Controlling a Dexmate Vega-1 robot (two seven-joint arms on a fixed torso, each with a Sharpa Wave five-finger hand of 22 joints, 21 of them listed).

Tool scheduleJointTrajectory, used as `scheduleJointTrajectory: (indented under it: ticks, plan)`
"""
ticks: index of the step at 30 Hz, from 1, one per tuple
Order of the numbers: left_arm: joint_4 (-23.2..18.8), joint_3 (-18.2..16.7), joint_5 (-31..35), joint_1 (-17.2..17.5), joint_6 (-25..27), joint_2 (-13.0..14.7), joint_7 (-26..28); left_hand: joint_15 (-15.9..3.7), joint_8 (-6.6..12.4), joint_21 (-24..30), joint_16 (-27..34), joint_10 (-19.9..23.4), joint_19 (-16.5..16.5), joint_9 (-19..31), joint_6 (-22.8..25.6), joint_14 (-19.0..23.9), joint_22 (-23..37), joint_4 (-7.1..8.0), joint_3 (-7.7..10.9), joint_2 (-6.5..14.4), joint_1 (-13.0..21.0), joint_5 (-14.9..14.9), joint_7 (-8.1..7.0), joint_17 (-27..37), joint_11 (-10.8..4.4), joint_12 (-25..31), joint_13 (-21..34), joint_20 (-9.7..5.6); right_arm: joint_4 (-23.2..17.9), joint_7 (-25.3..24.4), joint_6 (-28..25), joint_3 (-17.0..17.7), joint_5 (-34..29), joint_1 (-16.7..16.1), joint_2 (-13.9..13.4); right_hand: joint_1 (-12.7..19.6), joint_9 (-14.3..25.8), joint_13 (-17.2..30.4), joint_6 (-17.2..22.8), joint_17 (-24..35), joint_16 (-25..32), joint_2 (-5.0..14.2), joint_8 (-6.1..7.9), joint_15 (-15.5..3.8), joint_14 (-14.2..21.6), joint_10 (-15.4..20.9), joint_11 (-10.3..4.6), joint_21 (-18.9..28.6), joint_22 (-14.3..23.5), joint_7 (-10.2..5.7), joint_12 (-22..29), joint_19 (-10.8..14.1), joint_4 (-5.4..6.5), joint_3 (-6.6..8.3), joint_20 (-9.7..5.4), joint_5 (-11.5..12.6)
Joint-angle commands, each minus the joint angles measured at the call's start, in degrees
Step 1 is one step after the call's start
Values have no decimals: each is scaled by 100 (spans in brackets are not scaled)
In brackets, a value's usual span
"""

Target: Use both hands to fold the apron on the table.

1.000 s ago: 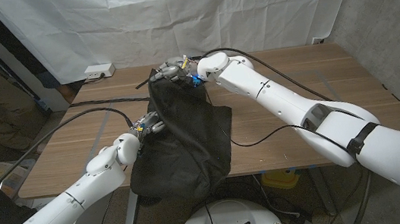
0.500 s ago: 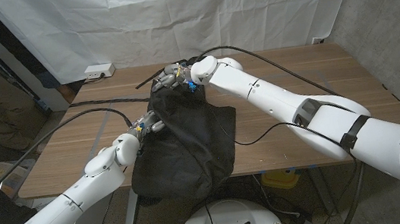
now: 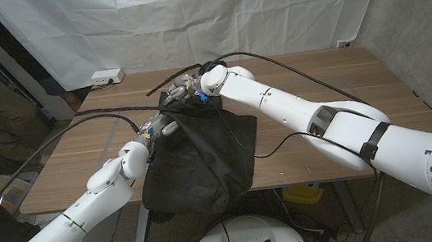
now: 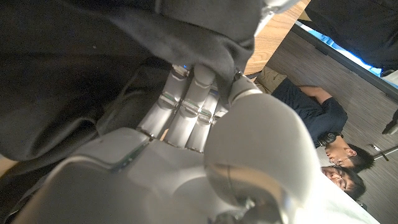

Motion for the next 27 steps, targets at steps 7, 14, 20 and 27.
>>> scheduleJointTrajectory:
  ticks: [7, 14, 20, 27]
  plan:
    - [65, -231, 1871, 734, -62, -952, 3723, 33, 838, 646, 888, 3608, 1715, 214, 3391, 3566, 168, -430, 567, 176, 542, -123, 977, 356, 425, 1086, 397, 522, 1150, 8, 582, 8, -199, 258, 524, 20, -20, -17, 82, -58, -91, -17, -61, -50, -22, -9, -12, 132, -67, 50, -36, -71, -37, 66, -17, -2]
    - [-473, -164, 2823, 814, 1241, -659, 2961, -31, 2167, 1444, 2740, 4767, 1939, 1052, 5447, 4396, 723, -1438, 1016, 324, 1952, -65, 1432, 2260, 715, 2533, 1836, 605, 1210, -91, 638, 106, -225, 219, 573, 23, -31, -1, 100, -39, -105, -16, -80, -45, 13, -18, -20, 195, -106, 58, -26, -101, -41, 76, -17, -5]
    - [-1608, -466, 2888, 820, 2092, 351, 22, -342, 925, 1694, 1059, 3186, 1332, 288, 3900, 3023, 637, -1349, 1697, 207, 1538, 61, 774, 1078, 361, 1353, 1137, 331, 1242, -164, 699, 158, -248, 220, 608, 23, -41, -28, 108, -50, -142, -19, -100, -46, 23, -7, -25, 250, -140, 61, -37, -117, -43, 83, -21, -7]
    - [-1667, -795, 3162, 1069, 2089, 285, 823, -241, -59, 1485, 141, 2193, 661, 110, 2401, 2109, 279, -1284, 1777, -11, 1203, -102, 307, 233, 339, 441, 538, 311, 1403, -122, 801, 171, -257, 276, 694, 22, -47, -11, 107, -17, -138, -19, -117, -41, 42, -17, -21, 289, -166, 66, -29, -134, -43, 90, -29, -9]
